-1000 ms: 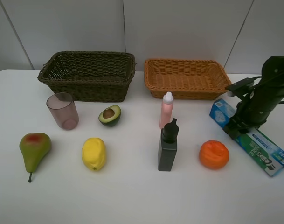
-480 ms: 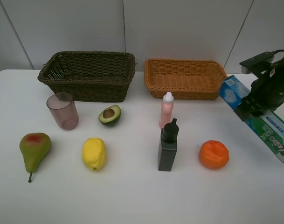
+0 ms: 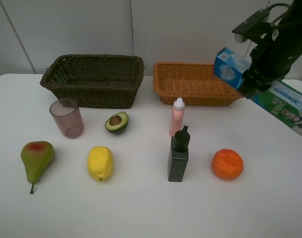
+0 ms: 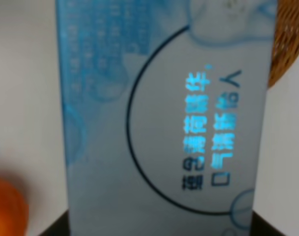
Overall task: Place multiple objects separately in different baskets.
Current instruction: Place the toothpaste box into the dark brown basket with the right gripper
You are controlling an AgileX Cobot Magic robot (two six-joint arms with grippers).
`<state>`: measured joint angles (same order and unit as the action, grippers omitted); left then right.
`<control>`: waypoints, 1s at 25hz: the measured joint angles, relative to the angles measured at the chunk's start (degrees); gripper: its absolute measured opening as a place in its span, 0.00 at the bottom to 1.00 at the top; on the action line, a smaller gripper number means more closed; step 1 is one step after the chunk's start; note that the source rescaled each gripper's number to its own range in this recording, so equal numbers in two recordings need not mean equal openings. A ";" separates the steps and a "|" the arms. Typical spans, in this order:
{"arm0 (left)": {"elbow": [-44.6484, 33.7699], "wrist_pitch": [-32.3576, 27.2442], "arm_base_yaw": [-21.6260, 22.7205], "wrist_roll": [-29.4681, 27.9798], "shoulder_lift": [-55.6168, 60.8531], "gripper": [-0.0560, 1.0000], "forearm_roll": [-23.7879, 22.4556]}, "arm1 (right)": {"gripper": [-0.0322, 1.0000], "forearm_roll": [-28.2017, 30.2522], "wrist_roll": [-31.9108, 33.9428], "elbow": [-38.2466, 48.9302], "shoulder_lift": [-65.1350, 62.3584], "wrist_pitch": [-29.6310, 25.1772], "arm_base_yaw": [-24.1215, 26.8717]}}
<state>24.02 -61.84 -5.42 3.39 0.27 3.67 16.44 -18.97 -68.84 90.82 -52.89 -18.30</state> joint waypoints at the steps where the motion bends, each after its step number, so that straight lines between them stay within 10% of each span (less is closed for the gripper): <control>1: 0.00 0.00 0.00 0.00 0.00 1.00 0.00 | 0.18 0.27 -0.02 -1.65 0.47 -0.54 -1.17; 25: 0.00 0.00 0.00 0.00 0.00 1.00 0.00 | 0.18 0.29 -14.30 -56.05 36.84 -6.81 -23.57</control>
<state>24.02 -61.84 -5.42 3.39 0.27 3.67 16.72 -33.27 -124.89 127.66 -59.70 -41.87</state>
